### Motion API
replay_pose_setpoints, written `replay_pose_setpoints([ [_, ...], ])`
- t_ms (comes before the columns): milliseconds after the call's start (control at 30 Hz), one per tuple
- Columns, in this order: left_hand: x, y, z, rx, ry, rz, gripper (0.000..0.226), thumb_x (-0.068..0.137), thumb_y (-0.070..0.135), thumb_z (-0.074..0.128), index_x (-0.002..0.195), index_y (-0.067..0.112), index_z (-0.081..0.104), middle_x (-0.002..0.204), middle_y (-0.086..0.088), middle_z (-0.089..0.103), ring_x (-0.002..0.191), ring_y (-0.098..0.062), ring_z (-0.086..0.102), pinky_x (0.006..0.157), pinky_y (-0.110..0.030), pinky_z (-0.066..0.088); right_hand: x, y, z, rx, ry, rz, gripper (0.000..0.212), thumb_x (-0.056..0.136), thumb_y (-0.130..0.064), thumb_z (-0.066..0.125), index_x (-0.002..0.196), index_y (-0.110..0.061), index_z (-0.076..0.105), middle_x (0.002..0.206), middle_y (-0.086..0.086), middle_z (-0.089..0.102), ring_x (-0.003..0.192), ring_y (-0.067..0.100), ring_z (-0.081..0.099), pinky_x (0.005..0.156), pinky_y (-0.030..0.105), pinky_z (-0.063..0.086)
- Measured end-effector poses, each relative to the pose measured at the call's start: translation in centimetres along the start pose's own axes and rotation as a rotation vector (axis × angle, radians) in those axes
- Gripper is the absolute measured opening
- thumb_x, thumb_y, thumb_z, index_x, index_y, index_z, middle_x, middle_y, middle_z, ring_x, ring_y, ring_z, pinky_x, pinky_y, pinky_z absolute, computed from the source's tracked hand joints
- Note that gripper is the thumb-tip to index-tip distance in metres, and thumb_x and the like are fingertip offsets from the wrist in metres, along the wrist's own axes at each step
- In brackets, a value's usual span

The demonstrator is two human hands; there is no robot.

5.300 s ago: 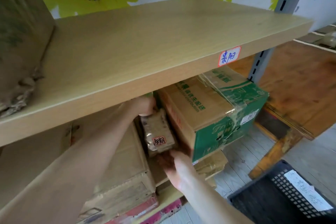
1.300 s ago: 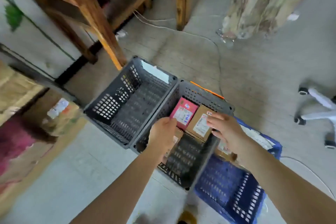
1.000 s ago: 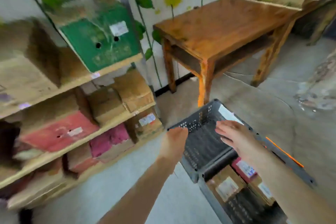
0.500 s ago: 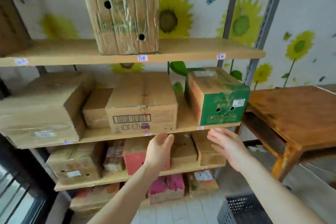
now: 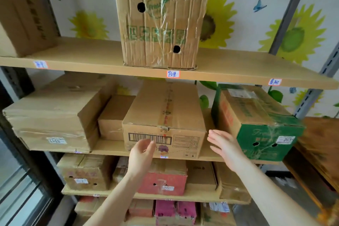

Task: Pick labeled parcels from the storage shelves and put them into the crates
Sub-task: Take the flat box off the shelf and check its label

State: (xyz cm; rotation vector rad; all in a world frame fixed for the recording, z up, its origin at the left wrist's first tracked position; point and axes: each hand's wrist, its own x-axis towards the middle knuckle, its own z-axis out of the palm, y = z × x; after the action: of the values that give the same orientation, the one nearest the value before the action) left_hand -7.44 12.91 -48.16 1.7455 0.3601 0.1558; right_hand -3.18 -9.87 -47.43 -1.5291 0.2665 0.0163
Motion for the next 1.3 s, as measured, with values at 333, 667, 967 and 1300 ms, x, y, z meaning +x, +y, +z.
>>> replay_pose_setpoints([
  [333, 6.3, -0.6, -4.4, 0.051, 0.217, -0.007, 0.041, 0.093, 0.025, 0.052, 0.128, 0.004, 0.049, 0.124, -0.01, 0.058, 0.109, -0.022, 0.054, 0.087, -0.027, 0.039, 5.9, 1.0, 2.9, -0.182, 0.164, 0.007, 0.046, 0.087, -0.031, 0.062, 0.128, -0.014, 0.051, 0.131, 0.006, 0.053, 0.118, 0.023, 0.051, 0.105, 0.044, 0.04],
  [667, 10.6, -0.9, -5.8, 0.246, -0.031, 0.046, 0.032, 0.091, 0.035, 0.052, 0.107, 0.008, 0.058, 0.102, -0.008, 0.066, 0.101, -0.028, 0.061, 0.081, -0.038, 0.048, 5.3, 2.0, 5.5, -0.015, 0.242, 0.118, 0.048, 0.092, -0.045, 0.047, 0.133, -0.021, 0.042, 0.128, 0.008, 0.054, 0.111, 0.024, 0.048, 0.1, 0.039, 0.035],
  [967, 8.4, 2.2, -7.0, 0.21, -0.113, 0.56, 0.053, 0.08, 0.055, 0.04, 0.131, 0.055, 0.025, 0.134, 0.014, 0.048, 0.128, -0.014, 0.04, 0.104, -0.06, 0.032, 1.9, 2.2, 5.2, 0.453, 0.442, 0.242, 0.05, 0.093, -0.036, 0.05, 0.137, -0.014, 0.04, 0.132, 0.014, 0.052, 0.119, 0.027, 0.05, 0.101, 0.041, 0.042],
  [1300, 6.9, 5.2, -7.7, 0.544, 0.051, 0.972, 0.058, 0.08, 0.045, 0.049, 0.124, 0.009, 0.057, 0.126, -0.011, 0.061, 0.118, -0.027, 0.058, 0.097, -0.046, 0.046, -0.9, 7.2, 8.3, 0.52, 0.305, 0.379, 0.023, 0.098, -0.015, 0.039, 0.119, -0.014, 0.049, 0.132, 0.021, 0.051, 0.13, 0.039, 0.04, 0.106, 0.058, 0.033],
])
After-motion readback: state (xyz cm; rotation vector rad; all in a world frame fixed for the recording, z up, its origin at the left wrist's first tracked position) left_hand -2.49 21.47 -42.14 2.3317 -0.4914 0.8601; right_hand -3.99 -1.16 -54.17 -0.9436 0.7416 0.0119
